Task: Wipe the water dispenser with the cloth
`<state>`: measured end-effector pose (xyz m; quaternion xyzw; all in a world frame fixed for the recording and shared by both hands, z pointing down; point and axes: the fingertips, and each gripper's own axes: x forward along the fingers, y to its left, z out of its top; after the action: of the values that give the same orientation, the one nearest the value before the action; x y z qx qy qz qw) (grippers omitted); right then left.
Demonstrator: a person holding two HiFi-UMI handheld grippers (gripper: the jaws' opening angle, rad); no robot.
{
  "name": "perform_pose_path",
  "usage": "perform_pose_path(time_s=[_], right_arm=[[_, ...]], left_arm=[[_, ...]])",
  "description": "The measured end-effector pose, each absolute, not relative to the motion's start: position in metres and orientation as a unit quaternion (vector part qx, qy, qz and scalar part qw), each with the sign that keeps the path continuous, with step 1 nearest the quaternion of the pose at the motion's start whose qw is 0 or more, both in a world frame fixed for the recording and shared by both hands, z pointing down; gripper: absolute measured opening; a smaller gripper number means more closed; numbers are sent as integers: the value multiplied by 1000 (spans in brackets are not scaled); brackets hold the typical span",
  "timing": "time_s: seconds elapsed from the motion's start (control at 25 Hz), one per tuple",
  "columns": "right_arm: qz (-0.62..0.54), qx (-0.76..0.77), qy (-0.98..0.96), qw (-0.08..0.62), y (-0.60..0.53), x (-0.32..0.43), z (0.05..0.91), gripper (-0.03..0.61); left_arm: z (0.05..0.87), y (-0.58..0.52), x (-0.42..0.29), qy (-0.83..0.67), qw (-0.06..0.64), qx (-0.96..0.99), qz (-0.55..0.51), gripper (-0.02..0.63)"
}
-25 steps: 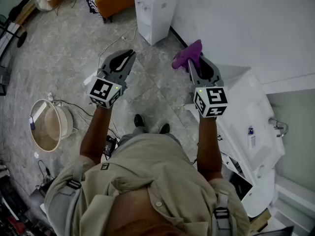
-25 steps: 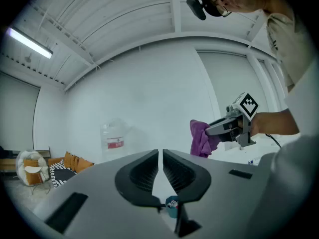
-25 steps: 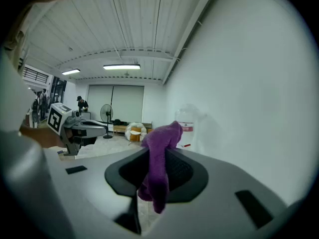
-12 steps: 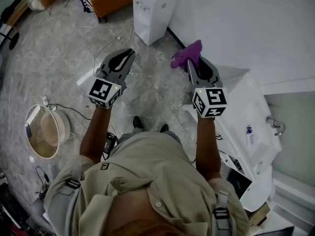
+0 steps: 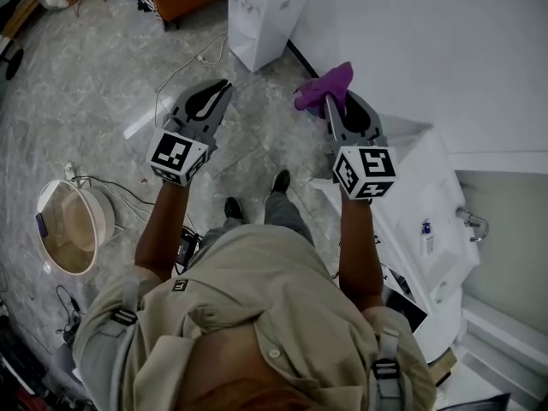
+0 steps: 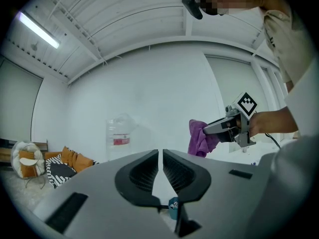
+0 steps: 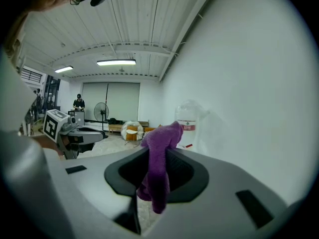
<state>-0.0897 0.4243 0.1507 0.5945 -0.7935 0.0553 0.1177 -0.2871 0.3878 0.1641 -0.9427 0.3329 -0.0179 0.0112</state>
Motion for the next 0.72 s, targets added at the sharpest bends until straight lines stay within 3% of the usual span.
perform_pose_path(time_s=[0.72], right_arm=[[89,527,-838,109,262,2,172,100]], left_arm=[[171,281,-211,420,-6,-906,-50,43]])
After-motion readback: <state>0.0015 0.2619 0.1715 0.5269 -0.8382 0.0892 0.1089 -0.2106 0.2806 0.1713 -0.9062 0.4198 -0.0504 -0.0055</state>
